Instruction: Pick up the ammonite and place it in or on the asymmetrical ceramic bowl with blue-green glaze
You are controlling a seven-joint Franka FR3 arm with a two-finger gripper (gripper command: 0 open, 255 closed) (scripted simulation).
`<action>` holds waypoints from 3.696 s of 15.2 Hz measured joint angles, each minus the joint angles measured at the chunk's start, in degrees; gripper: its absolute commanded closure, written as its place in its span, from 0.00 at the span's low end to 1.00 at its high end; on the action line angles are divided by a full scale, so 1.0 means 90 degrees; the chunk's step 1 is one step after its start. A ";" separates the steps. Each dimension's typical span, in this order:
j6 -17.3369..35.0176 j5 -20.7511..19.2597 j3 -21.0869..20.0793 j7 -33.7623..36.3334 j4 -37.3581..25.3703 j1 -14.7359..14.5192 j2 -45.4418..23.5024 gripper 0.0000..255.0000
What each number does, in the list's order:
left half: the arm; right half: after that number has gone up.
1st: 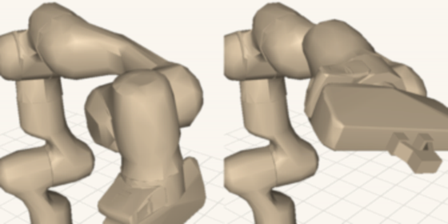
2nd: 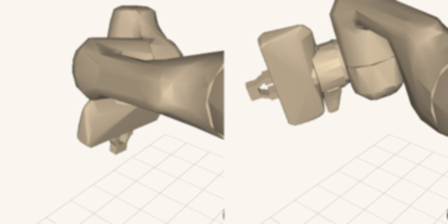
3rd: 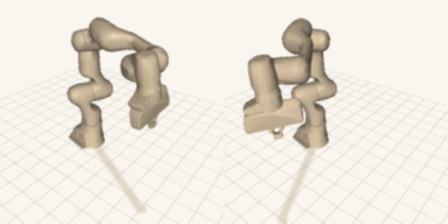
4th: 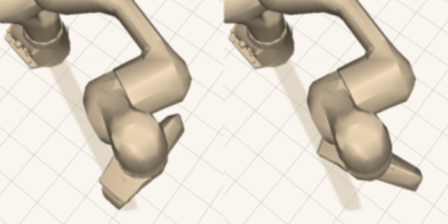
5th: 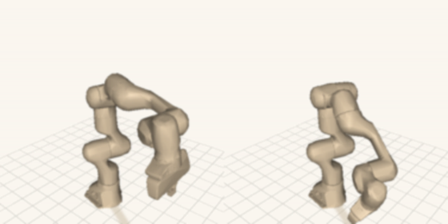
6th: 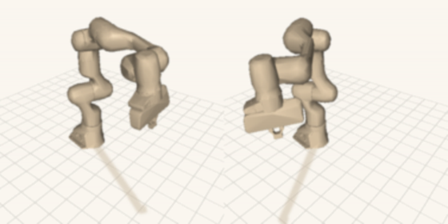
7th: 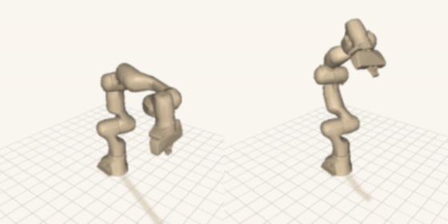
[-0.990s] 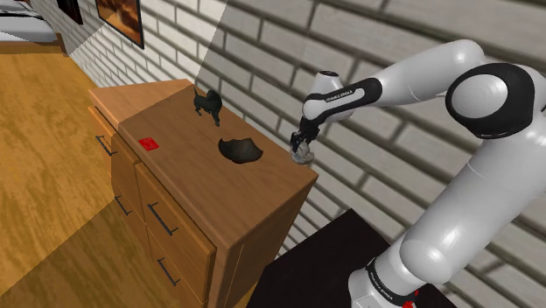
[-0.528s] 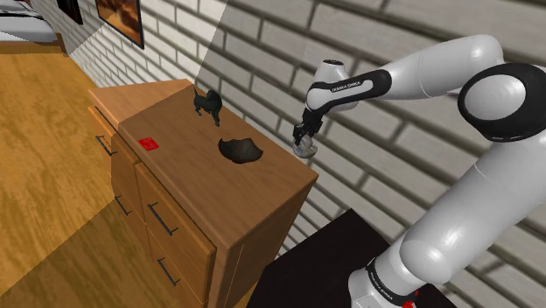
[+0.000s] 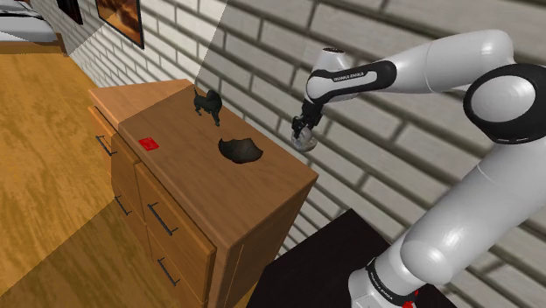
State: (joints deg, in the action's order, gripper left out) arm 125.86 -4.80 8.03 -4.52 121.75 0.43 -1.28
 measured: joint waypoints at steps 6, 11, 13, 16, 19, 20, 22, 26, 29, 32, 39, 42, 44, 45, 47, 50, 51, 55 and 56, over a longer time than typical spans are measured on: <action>-0.0395 0.0060 -0.0320 0.0618 -0.1134 -0.0353 -0.0789 1.00; -0.0829 0.0061 -0.0544 0.1142 -0.2285 -0.0673 -0.1547 1.00; -0.1077 0.0060 -0.0614 0.1321 -0.2910 -0.0794 -0.1939 1.00; -0.1350 0.0047 -0.0702 0.1581 -0.3697 -0.0978 -0.2474 1.00; -0.1679 0.0040 -0.0757 0.1756 -0.4574 -0.1120 -0.3040 1.00; -0.1652 0.0039 -0.0762 0.1777 -0.4598 -0.1133 -0.3093 1.00; -0.1545 0.0034 -0.0764 0.1803 -0.4556 -0.1144 -0.3160 1.00; -0.1255 0.0027 -0.0762 0.1822 -0.4356 -0.1139 -0.3251 1.00; -0.1057 0.0021 -0.0761 0.1848 -0.4265 -0.1145 -0.3359 1.00; -0.0828 0.0013 -0.0761 0.1872 -0.4101 -0.1149 -0.3427 1.00; -0.0606 0.0007 -0.0758 0.1885 -0.3981 -0.1145 -0.3526 1.00; -0.0603 0.0007 -0.0758 0.1885 -0.3980 -0.1145 -0.3527 0.00; -0.0601 0.0007 -0.0758 0.1884 -0.3979 -0.1144 -0.3525 0.00; -0.0601 0.0007 -0.0758 0.1884 -0.3979 -0.1144 -0.3525 0.00; -0.0600 0.0007 -0.0757 0.1884 -0.3979 -0.1144 -0.3524 0.00; -0.0798 0.0010 -0.0763 0.1888 -0.4102 -0.1160 -0.3450 0.00; -0.0939 0.0014 -0.0765 0.1879 -0.4117 -0.1163 -0.3321 0.00; -0.1206 0.0019 -0.0770 0.1872 -0.4270 -0.1175 -0.3206 0.00; -0.1224 0.0019 -0.0770 0.1873 -0.4289 -0.1177 -0.3210 0.00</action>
State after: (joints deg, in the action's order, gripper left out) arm 114.84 -4.62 1.09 12.34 83.15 -10.17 -30.17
